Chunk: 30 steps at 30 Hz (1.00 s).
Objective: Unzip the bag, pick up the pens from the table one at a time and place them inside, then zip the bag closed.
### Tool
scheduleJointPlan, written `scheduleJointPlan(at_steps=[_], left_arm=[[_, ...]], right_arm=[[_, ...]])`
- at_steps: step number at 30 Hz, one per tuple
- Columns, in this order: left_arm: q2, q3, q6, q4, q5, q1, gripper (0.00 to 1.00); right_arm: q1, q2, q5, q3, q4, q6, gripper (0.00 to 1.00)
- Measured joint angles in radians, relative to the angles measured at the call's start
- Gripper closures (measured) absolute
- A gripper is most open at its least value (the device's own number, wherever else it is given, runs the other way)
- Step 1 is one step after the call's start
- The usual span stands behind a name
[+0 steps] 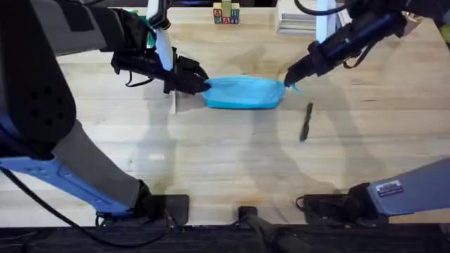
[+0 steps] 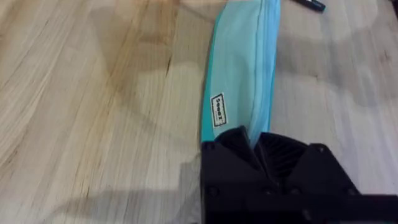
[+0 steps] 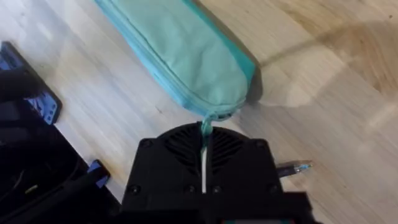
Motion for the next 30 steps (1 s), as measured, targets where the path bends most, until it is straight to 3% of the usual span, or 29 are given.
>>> scheduleJointPlan(at_steps=[10,30], left_arm=[[0.000,0.000,0.000,0.000,-0.009,0.006,0.958],[0.000,0.000,0.000,0.000,-0.009,0.006,0.958]], right_arm=[[0.023,0.000,0.007,0.097,-0.050,0.000,0.970],[0.125,0.000,0.007,0.103,0.003,0.000,0.970]])
